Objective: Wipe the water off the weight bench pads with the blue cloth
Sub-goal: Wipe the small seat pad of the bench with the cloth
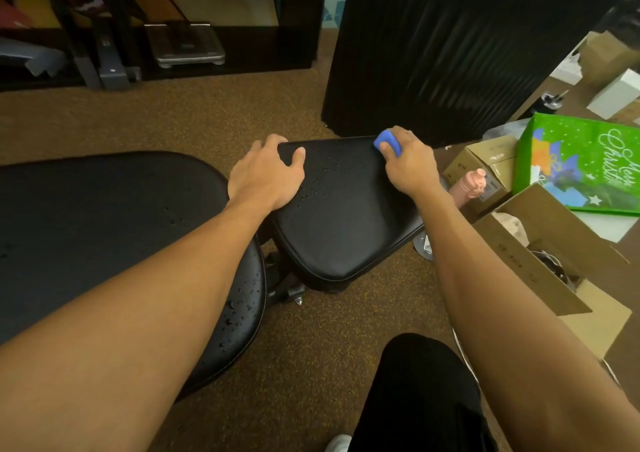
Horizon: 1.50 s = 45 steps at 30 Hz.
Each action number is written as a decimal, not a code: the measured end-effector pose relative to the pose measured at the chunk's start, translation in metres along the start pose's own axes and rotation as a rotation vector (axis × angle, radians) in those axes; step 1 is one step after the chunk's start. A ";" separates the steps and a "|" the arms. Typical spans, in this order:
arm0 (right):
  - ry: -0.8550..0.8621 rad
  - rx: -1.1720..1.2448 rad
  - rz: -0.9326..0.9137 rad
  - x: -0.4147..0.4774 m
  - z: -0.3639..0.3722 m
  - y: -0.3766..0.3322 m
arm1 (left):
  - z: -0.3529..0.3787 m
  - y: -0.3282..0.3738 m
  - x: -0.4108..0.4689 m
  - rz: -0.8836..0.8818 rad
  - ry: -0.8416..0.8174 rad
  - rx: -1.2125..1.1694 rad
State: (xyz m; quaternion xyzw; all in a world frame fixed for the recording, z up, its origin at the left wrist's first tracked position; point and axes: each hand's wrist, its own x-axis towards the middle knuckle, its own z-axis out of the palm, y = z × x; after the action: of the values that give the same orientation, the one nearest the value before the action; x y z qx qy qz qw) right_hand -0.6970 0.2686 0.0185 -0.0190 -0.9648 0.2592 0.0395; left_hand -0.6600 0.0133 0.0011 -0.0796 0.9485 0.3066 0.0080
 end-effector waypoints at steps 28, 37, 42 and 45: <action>-0.034 -0.066 -0.096 -0.011 0.000 0.009 | 0.000 0.000 0.000 -0.010 -0.004 0.005; -0.127 -0.061 -0.218 -0.003 0.011 -0.017 | 0.001 -0.001 0.001 -0.010 -0.004 0.009; -0.010 -0.061 -0.068 0.002 0.008 0.000 | 0.001 -0.001 0.002 -0.007 0.000 0.016; 0.031 -0.098 -0.043 0.008 0.022 -0.022 | 0.001 0.000 0.001 -0.006 0.003 0.010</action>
State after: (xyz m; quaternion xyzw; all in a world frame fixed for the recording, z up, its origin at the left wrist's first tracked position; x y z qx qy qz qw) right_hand -0.7076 0.2389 0.0112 -0.0041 -0.9758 0.2106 0.0592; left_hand -0.6608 0.0136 0.0003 -0.0828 0.9498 0.3015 0.0080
